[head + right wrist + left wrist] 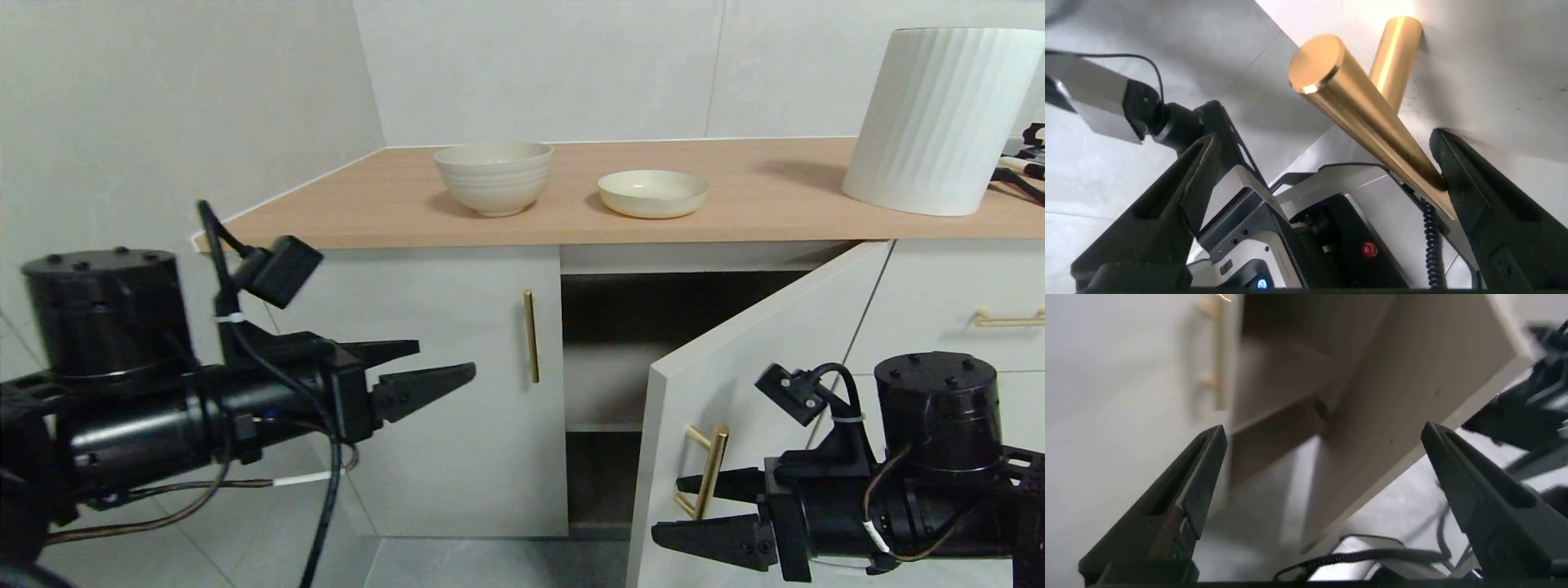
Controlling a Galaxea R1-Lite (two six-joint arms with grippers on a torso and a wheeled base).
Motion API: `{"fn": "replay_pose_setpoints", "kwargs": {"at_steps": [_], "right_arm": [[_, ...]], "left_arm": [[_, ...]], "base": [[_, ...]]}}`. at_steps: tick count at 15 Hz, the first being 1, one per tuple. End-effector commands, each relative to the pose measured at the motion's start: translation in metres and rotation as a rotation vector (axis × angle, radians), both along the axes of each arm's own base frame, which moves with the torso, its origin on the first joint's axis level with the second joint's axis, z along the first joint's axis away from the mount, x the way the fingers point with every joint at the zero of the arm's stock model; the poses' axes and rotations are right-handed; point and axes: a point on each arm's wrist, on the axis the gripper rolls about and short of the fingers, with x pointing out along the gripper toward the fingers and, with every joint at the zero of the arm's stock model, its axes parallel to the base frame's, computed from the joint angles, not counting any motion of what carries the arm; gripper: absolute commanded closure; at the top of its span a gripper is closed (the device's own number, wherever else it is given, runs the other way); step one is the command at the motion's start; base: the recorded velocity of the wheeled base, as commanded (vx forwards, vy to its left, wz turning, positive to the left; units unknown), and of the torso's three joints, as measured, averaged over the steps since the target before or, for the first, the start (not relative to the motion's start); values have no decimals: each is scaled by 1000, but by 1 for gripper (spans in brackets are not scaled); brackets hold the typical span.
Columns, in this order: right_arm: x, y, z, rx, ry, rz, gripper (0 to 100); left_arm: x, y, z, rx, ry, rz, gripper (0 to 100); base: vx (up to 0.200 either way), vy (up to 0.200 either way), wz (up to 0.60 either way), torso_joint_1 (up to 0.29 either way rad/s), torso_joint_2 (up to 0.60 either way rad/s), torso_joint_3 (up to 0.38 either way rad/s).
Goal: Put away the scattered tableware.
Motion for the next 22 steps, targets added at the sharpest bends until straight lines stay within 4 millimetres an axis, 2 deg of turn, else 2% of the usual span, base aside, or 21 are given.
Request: {"fn": "replay_pose_setpoints", "kwargs": {"at_steps": [1,2,4,6,9,11,12,15,18,22], "right_arm": [[0,0,0,-1,-1,0,0],[0,0,-1,-2,0,0,0],[-1,2,-3,-8,9,7,0],[-1,2,-4,-11,12,9,0],[-1,2,-4,-11,12,9,0],[-1,2,-5,-12,12,9,0],[-1,2,-5,-13,13,9,0],[-1,2,-5,-14,14,9,0],[-1,2,-5,-13,13,9,0],[-3,1,-6,-18,3,12,0]], "left_arm": [[26,-36,-57,49,132,-75,0],[27,-38,-61,50,135,-78,0],[37,-59,-98,69,137,-94,0],[41,-74,-116,70,93,-75,0],[38,-92,-123,39,75,-105,0],[35,-97,-123,34,75,-122,0],[34,-99,-123,35,74,-128,100],[38,-102,-122,28,65,-130,100],[46,-110,-109,-10,6,-142,100],[41,-129,-108,-42,-6,-261,100]], "base": [[0,0,0,0,0,0],[0,0,0,0,0,0],[0,0,0,0,0,0],[0,0,0,0,0,0],[0,0,0,0,0,0],[0,0,0,0,0,0],[0,0,0,0,0,0],[0,0,0,0,0,0],[0,0,0,0,0,0],[0,0,0,0,0,0]]}}
